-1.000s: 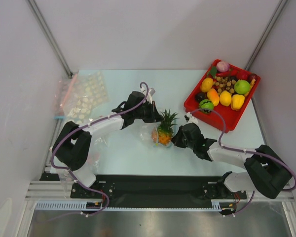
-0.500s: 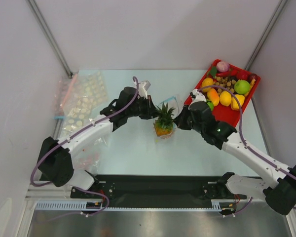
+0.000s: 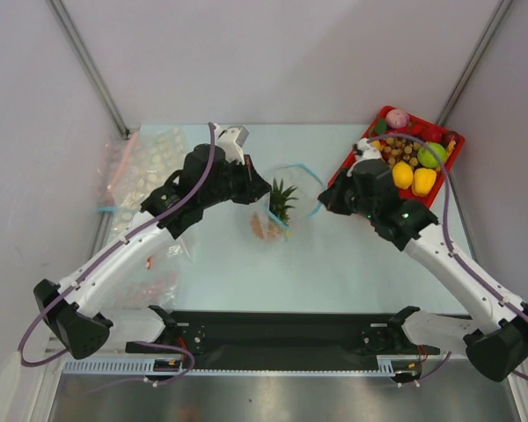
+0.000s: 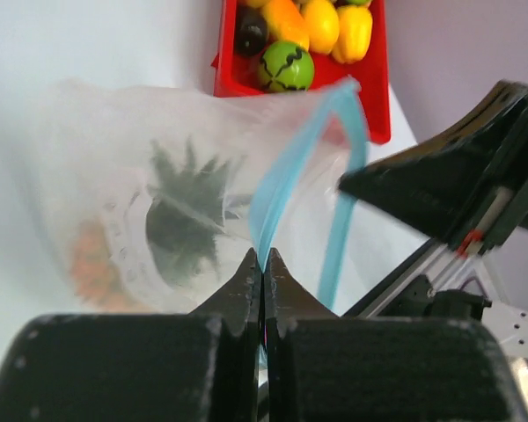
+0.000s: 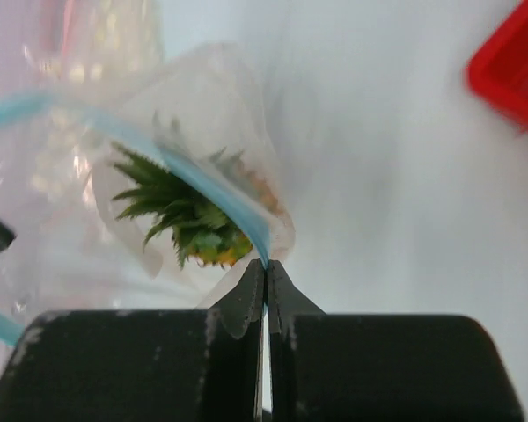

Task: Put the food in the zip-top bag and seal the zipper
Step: Adjust the zipper food storage bag at the center of the board, then pick up the fake fruit from the bin.

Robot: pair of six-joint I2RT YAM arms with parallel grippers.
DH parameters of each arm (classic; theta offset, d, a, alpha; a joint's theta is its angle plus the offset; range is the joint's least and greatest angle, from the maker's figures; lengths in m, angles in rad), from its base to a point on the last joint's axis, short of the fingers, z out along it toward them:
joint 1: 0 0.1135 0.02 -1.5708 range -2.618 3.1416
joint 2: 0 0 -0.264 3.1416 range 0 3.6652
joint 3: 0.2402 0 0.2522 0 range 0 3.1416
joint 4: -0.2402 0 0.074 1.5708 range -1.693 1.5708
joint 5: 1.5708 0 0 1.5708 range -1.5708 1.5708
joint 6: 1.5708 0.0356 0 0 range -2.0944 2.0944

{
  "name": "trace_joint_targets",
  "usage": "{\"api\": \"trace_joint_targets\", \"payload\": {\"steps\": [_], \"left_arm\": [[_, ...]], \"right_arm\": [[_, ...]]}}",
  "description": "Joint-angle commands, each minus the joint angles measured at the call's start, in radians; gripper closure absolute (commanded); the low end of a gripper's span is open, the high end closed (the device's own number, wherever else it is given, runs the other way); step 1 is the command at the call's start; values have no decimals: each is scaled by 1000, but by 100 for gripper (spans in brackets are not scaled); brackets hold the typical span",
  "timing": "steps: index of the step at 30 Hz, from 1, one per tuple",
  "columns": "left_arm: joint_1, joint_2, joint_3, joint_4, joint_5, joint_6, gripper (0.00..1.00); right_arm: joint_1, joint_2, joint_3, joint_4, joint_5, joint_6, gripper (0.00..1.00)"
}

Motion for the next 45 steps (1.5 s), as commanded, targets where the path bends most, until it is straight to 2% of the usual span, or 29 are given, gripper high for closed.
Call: {"api": "trace_joint_targets", "payload": {"steps": [1, 4, 9, 13, 15, 16, 17, 18, 20, 21, 25, 29, 30, 34, 37, 41, 45], "left_arm": [[-51, 46, 82, -76, -52, 37, 100], [-57, 45, 111, -98, -69, 41, 100], [-57, -30, 122, -148, -274, 63, 100], [-57, -37, -15, -55, -215, 58, 99], [-57, -20, -85, 60, -187, 45, 100], [-57, -18, -153, 98, -166, 38, 100], [-57, -20, -187, 179, -158, 28, 100], [-57, -33, -220, 216, -149, 22, 100], [-57, -49, -287, 284, -132, 5, 100], [-57, -66, -298, 290, -126, -1, 100], [-63, -110, -365, 351, -112, -37, 100], [-66, -148, -419, 387, -112, -63, 100], [-66, -156, -419, 386, -112, -64, 100], [-66, -196, -450, 376, -121, -69, 100], [-67, -218, -475, 367, -150, -67, 100], [-67, -187, -459, 337, -190, -55, 100], [-67, -175, -441, 323, -150, -54, 100]], "right_arm": [[138, 48, 28, 20, 5, -14, 100], [146, 61, 40, 62, -45, -14, 100], [114, 77, 42, 73, -56, -48, 100], [50, 96, -63, 148, -174, -59, 94], [17, 87, -156, 232, -224, -57, 90], [10, 67, -184, 255, -232, -57, 80], [4, 53, -213, 275, -235, -65, 65], [5, 35, -262, 299, -222, -68, 35], [13, -51, -311, 312, -190, -71, 19], [16, -92, -330, 316, -150, -62, 16], [33, -325, -397, 263, -110, 25, 14], [105, -462, -377, 171, -2, 107, 9], [114, -485, -374, 118, 56, 122, 0], [134, -567, -365, -24, 179, 245, 0], [135, -611, -365, -87, 142, 279, 0], [135, -653, -397, -47, -12, 268, 0], [135, -668, -408, -18, -88, 265, 0]]}}
